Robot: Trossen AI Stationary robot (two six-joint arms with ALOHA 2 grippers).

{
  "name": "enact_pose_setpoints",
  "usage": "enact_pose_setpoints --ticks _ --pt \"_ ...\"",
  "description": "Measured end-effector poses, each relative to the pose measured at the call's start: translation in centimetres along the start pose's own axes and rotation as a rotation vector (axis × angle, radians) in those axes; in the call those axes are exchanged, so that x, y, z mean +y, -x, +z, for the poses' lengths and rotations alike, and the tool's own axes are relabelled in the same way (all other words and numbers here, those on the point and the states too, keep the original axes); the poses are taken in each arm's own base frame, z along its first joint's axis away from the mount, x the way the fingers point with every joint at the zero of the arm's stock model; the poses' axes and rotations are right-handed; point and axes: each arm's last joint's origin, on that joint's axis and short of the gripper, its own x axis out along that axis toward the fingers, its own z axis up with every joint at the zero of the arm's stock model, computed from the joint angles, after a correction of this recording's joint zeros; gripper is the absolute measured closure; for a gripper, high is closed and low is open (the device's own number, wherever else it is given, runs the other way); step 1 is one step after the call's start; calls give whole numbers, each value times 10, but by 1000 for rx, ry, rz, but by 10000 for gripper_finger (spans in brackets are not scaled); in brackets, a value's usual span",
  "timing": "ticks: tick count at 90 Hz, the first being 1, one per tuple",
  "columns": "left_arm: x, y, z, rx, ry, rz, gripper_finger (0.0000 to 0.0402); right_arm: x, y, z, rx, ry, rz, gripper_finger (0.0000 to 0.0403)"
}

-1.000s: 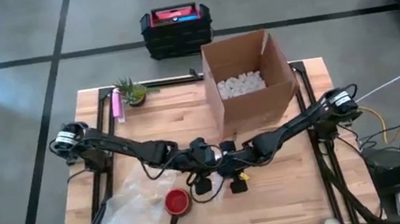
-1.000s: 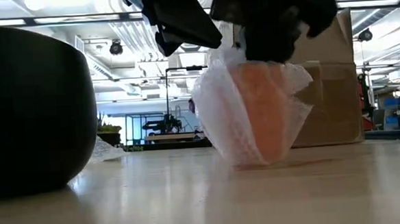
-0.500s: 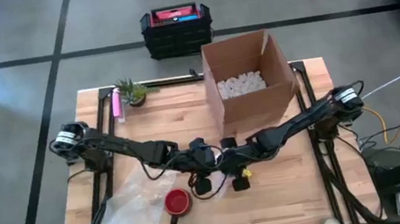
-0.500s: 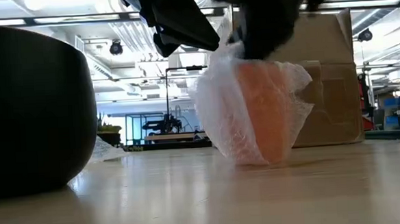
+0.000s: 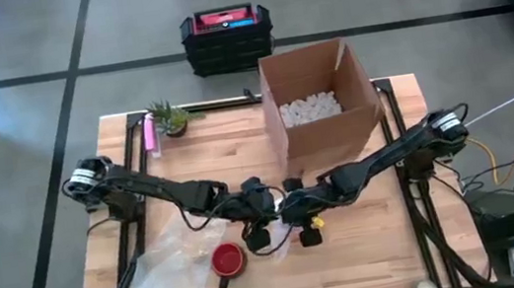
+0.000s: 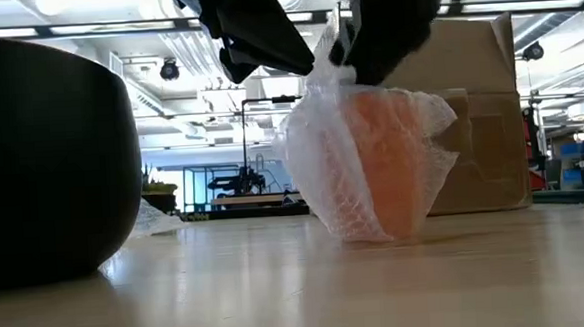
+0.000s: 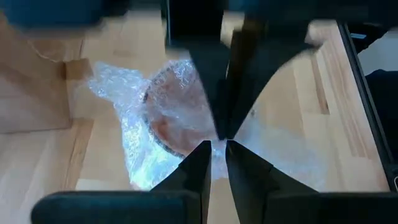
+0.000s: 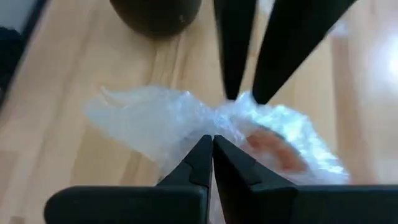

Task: Wrap mug
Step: Wrap the orange mug with the right transparent bubble wrap

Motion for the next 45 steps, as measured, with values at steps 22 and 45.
enact_pose_setpoints --ticks 22,45 --pt "0 0 0 -4 0 -1 365 -7 -30 -14 95 -21 -17 403" --pt "0 0 0 -2 0 0 365 -10 -46 -21 140 -27 -10 403"
